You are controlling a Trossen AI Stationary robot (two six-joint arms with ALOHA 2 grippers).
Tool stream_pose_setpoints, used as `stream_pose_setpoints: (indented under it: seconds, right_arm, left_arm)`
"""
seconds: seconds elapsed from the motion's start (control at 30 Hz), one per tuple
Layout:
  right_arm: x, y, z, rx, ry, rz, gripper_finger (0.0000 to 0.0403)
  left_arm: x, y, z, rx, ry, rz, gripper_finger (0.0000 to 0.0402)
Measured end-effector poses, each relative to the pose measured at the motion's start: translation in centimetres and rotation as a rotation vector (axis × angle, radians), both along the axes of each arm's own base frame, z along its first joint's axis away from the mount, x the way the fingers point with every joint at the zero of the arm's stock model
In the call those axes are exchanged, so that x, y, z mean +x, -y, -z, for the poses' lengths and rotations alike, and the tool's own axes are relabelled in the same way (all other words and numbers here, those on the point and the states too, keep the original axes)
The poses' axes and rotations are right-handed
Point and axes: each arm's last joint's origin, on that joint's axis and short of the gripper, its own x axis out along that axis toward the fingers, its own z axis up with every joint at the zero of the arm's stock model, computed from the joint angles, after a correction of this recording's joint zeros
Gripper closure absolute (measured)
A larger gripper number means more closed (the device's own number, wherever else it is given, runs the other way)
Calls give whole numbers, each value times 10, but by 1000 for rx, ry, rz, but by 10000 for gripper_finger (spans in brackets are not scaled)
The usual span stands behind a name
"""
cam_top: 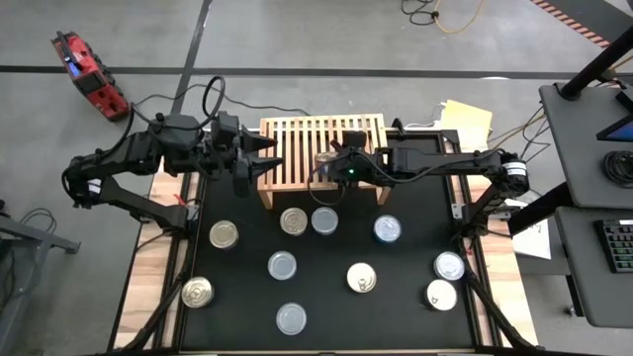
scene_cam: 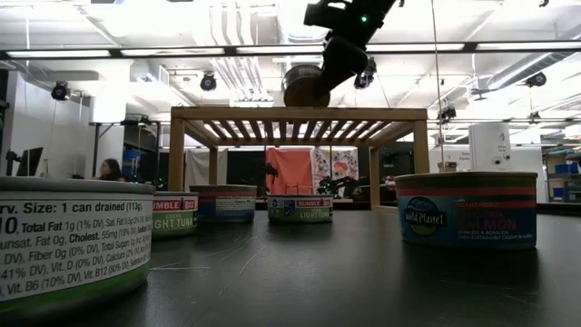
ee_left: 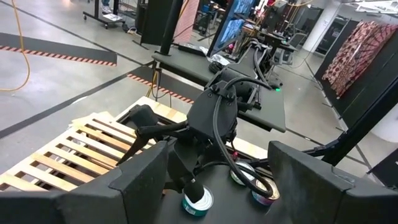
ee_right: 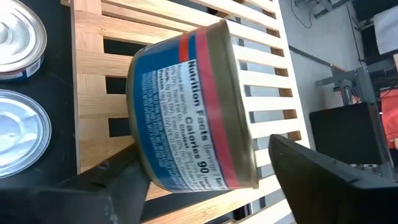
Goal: Stack canned seafood by type on shelf
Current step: Put the blue pink tuna can on the shelf, then put the green white tuna can on the shelf
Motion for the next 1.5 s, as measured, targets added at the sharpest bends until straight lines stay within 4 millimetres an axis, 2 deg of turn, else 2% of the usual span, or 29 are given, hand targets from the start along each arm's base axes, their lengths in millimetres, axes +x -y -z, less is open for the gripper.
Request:
stream_pose_setpoints:
  seconds: [0.13,0.5,0.7,0.97,1.2,1.37,1.5]
  right_arm:
    - [0,0,0,14,12,14,78]
    - [-3,-2,3,127,33,60,85]
    - [-2,-3,2,217,79,80,70]
    - [-3,-3,0,244,108,111,64]
    - [-23,-7,-33,369,282,159,80]
    - [-47,-11,-67,473,457,218,97]
    - [-65,-15,-85,594,560,246,114]
  left_arm:
    - [0,0,0,0,2,0,141]
    - [0,0,0,0,-1,0,141]
    - [2,0,1,-1,-6,0,141]
    - [6,0,3,-1,-17,0,141]
    - [8,0,4,-4,-21,-1,141]
    - [8,0,5,-4,-29,-1,141]
    - [6,0,10,-9,-86,-2,141]
